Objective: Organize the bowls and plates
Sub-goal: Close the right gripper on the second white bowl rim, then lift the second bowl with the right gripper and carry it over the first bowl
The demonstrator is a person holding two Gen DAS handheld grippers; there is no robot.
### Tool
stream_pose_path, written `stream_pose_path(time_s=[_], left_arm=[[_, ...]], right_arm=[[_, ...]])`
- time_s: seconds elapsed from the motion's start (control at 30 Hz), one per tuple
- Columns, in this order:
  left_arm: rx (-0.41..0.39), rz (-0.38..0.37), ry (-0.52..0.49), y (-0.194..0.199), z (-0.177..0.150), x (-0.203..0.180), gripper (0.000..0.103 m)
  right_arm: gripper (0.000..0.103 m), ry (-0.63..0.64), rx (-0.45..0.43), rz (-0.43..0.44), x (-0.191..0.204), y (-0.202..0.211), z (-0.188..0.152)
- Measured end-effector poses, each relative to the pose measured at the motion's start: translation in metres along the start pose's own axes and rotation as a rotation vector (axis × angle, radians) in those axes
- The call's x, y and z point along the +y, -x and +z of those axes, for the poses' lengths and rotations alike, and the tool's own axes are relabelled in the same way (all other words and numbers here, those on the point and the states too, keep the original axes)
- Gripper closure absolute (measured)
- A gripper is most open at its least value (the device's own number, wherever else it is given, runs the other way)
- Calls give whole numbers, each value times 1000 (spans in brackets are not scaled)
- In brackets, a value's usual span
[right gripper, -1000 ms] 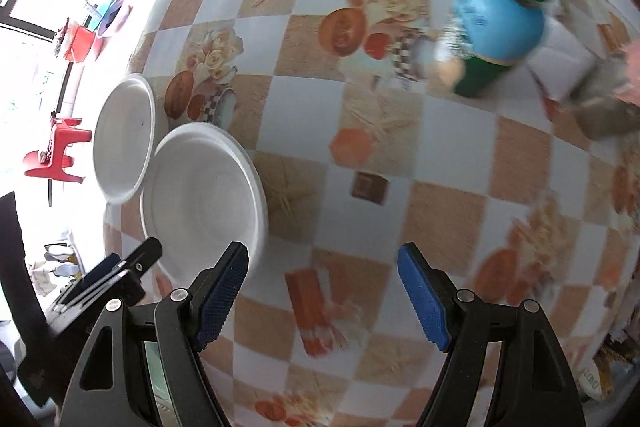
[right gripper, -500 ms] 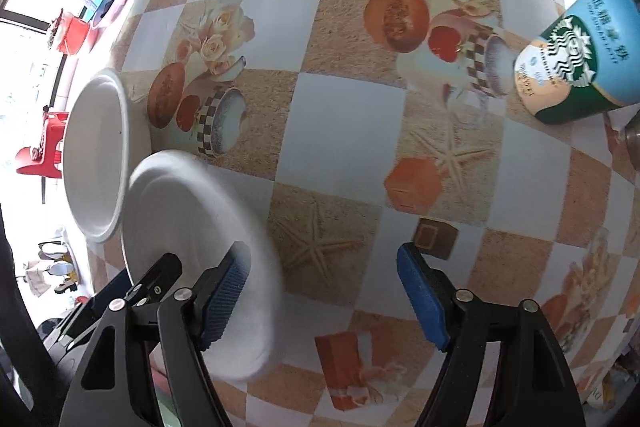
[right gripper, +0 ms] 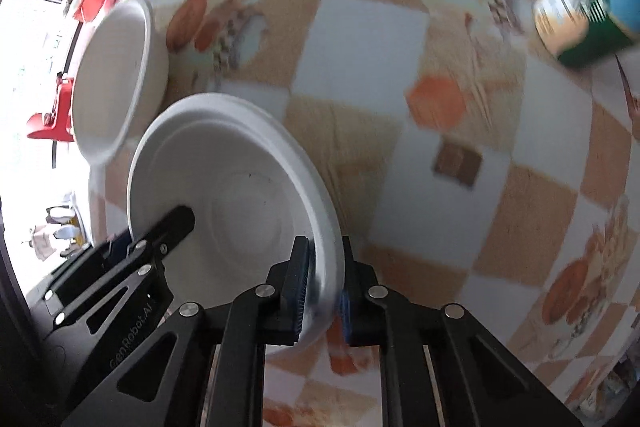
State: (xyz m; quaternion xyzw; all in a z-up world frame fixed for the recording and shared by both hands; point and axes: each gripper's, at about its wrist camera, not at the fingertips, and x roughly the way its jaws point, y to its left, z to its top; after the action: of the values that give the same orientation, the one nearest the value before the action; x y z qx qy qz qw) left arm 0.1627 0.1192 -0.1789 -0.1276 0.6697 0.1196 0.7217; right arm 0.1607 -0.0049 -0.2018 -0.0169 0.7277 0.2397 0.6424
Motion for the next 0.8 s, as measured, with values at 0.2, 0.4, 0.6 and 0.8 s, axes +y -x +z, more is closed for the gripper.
stream_pose_path(time_s=[0.2, 0.4, 0.6, 0.8], left_arm=[[27, 12, -141, -4, -51, -29, 80], [83, 7, -256, -9, -106, -55, 80], [105, -1, -308, -13, -138, -67, 80], [114, -3, -307, -13, -139, -67, 80]], right_arm=[[88, -30, 56, 16, -21, -8, -54], [87, -104, 103, 32, -43, -19, -109], [87, -148, 111, 42, -56, -26, -154], [87, -157, 87, 30, -45, -24, -157]])
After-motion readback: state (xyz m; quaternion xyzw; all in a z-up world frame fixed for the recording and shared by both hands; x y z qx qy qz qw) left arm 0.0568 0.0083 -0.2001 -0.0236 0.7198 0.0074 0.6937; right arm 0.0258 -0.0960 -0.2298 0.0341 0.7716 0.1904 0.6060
